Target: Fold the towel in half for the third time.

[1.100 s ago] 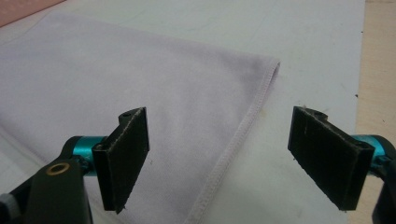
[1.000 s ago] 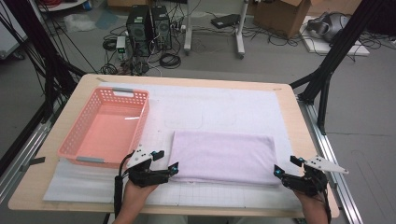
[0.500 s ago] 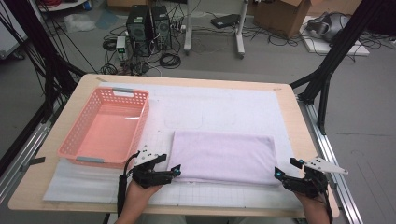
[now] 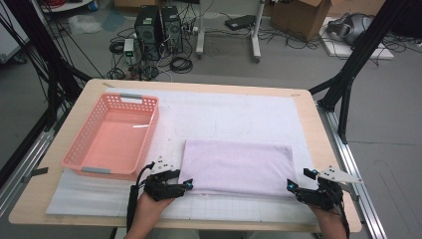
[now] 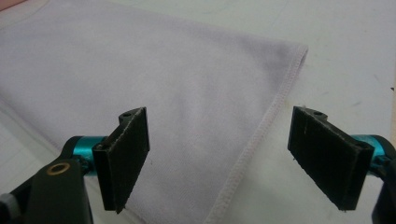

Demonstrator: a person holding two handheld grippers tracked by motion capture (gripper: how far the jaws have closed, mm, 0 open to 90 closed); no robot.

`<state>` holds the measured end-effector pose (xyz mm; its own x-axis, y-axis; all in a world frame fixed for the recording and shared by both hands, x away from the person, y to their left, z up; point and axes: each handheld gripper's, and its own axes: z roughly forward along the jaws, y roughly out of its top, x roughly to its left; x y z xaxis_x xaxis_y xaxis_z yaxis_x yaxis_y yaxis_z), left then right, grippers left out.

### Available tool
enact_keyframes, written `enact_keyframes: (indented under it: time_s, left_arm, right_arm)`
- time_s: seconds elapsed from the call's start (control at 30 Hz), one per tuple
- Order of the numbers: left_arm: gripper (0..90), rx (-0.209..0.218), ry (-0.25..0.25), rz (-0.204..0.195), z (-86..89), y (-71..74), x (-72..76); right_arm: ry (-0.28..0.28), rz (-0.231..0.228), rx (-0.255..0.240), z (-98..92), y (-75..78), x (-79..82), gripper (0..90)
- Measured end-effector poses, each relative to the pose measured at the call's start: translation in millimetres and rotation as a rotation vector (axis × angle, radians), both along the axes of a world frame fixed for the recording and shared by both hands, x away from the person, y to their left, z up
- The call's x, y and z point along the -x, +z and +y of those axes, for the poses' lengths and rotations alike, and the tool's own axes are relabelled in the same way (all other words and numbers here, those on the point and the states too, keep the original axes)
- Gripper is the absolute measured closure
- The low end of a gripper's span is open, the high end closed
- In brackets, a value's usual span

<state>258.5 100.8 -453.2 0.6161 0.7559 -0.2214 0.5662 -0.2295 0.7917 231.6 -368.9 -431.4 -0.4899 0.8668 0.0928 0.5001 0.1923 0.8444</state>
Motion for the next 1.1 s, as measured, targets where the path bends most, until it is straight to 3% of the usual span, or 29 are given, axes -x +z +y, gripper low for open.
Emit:
enact_keyframes:
  time_s: [0.17, 0.3, 0.5, 0.6, 0.8, 1.1]
  left_arm:
    - [49.2, -0.049, -0.011, -0.025, -5.0, 0.8, 3.0]
    - [55.8, -0.033, -0.021, -0.016, -4.0, 0.5, 2.8]
    - [73.4, 0.010, -0.040, 0.018, -3.3, -0.6, 3.1]
    - [75.2, 0.026, -0.032, 0.028, -2.2, -1.0, 2.9]
    - [75.4, 0.037, -0.025, 0.034, -1.5, -1.5, 3.2]
    - [75.2, 0.058, -0.024, 0.053, 0.3, -2.3, 1.4]
  right_arm:
    - [0.015, 0.002, 0.001, 5.6, 0.0, -1.8, 19.7]
    - [0.038, 0.004, 0.003, 14.1, 0.8, -4.7, 19.7]
    - [0.080, -0.008, -0.008, 29.4, 3.8, -11.4, 19.7]
    - [0.113, -0.018, -0.014, 42.5, 6.9, -16.1, 19.7]
    - [0.212, 0.006, -0.011, 73.9, 9.3, -32.3, 19.7]
    - [0.282, -0.018, -0.010, 116.1, 18.4, -60.2, 19.5]
